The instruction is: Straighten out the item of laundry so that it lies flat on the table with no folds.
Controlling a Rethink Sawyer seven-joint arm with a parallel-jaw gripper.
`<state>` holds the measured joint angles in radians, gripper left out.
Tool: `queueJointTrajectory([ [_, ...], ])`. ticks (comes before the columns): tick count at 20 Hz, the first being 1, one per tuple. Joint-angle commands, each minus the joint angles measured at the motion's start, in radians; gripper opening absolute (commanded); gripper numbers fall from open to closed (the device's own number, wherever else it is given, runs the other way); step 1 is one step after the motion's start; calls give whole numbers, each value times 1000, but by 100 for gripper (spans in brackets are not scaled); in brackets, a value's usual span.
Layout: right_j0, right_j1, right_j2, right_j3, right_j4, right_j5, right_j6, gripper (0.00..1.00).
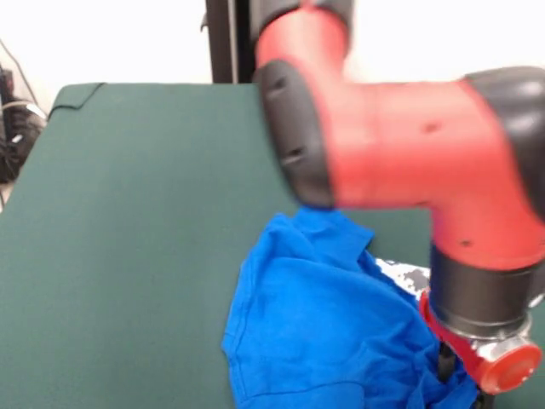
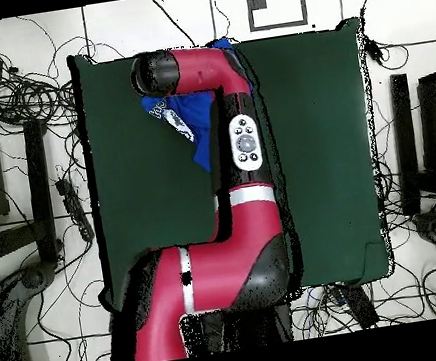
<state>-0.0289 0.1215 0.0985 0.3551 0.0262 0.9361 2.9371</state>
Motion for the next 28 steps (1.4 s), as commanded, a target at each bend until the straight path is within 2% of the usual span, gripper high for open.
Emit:
queueJointTrajectory([
  [1,70,211,351,282,215,218,-256,100],
  [8,96,201,302,286,258,270,-208,100],
  [11,142,181,204,258,211,321,-132,100],
  [14,191,156,101,244,143,299,-60,100],
  [17,304,137,-124,194,-25,175,82,100],
  [21,407,161,-335,132,-159,123,276,100],
  [22,423,163,-363,131,-181,106,311,100],
  [23,465,184,-454,99,-255,93,414,100],
  [25,498,204,-526,65,-315,140,477,100],
  [28,507,205,-540,42,-333,249,429,100],
])
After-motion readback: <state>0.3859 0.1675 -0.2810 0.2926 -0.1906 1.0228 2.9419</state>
